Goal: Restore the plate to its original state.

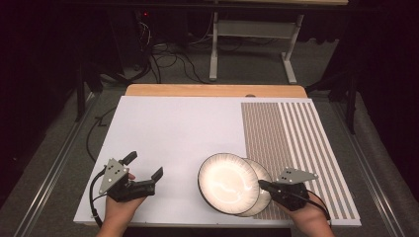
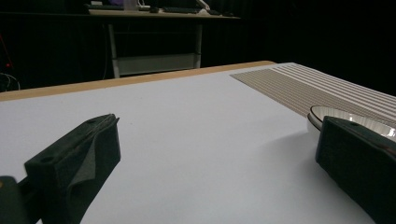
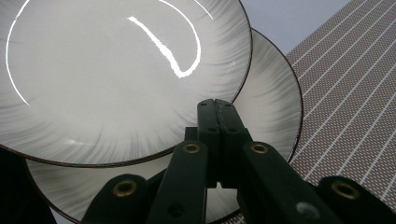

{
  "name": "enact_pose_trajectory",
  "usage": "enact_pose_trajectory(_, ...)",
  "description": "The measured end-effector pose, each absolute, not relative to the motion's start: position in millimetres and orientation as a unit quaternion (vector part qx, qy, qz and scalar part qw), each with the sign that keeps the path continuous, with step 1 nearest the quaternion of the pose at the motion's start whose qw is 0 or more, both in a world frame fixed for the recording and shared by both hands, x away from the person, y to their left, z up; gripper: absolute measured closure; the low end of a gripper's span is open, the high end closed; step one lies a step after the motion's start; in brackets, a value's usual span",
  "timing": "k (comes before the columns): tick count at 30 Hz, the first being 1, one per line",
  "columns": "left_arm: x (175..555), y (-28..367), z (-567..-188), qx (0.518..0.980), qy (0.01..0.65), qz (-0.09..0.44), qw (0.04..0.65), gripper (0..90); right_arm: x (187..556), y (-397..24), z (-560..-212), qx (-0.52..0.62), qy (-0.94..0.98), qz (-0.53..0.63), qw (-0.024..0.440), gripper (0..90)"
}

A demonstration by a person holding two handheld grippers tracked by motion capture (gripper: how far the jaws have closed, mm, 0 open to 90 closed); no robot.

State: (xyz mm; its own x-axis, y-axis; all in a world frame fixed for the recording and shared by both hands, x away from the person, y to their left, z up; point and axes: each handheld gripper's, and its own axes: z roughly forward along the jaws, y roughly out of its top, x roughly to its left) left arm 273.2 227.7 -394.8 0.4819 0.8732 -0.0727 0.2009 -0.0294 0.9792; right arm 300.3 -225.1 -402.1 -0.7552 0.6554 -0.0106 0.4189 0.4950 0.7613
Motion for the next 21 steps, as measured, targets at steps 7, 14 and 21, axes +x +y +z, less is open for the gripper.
enact_pose_trajectory(7, 273.7, 227.9, -395.6, 0.652, 0.414, 0.297, 0.561, 0.6, 301.5, -228.0, -402.9, 0.323, 0.849, 0.39, 0.151, 90.0)
enact_pose_trajectory(14, 273.7, 227.9, -395.9, 0.653, 0.415, 0.297, 0.56, 0.6, 302.0, -230.2, -402.3, 0.326, 0.846, 0.394, 0.152, 90.0)
enact_pose_trajectory(21, 273.4, 228.5, -395.6, 0.652, 0.415, 0.297, 0.561, 0.6, 301.8, -231.5, -400.6, 0.328, 0.842, 0.399, 0.154, 90.0)
